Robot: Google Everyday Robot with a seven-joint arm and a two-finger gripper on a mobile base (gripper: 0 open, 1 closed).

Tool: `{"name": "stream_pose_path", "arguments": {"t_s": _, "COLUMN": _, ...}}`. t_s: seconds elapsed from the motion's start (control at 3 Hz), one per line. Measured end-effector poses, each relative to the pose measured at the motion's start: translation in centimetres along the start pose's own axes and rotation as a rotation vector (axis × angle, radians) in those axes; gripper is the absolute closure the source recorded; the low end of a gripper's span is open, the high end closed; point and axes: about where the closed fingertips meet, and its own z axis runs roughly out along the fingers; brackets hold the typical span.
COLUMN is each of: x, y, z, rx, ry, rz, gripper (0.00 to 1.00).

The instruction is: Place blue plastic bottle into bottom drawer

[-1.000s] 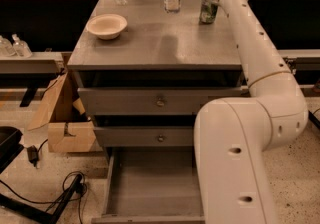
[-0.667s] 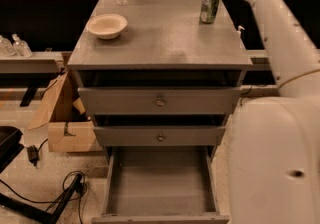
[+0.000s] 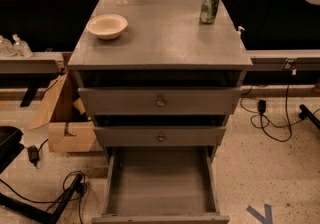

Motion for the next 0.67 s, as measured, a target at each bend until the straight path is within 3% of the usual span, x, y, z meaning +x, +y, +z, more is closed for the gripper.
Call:
{"name": "stream_pose_path", "arguments": {"t_s": 0.33, "x": 4.7, "y": 4.5, "z": -3.3, "rx": -0.09, "ry": 0.09, "rz": 0.027, "gripper": 1.0}}
{"name": "stream_pose_path", "arguments": {"t_s": 0.67, "x": 9.9, "y": 9.7, "z": -6.1, "rx": -0.212, "ry": 0.208, "rz": 0.041, "gripper": 1.0}}
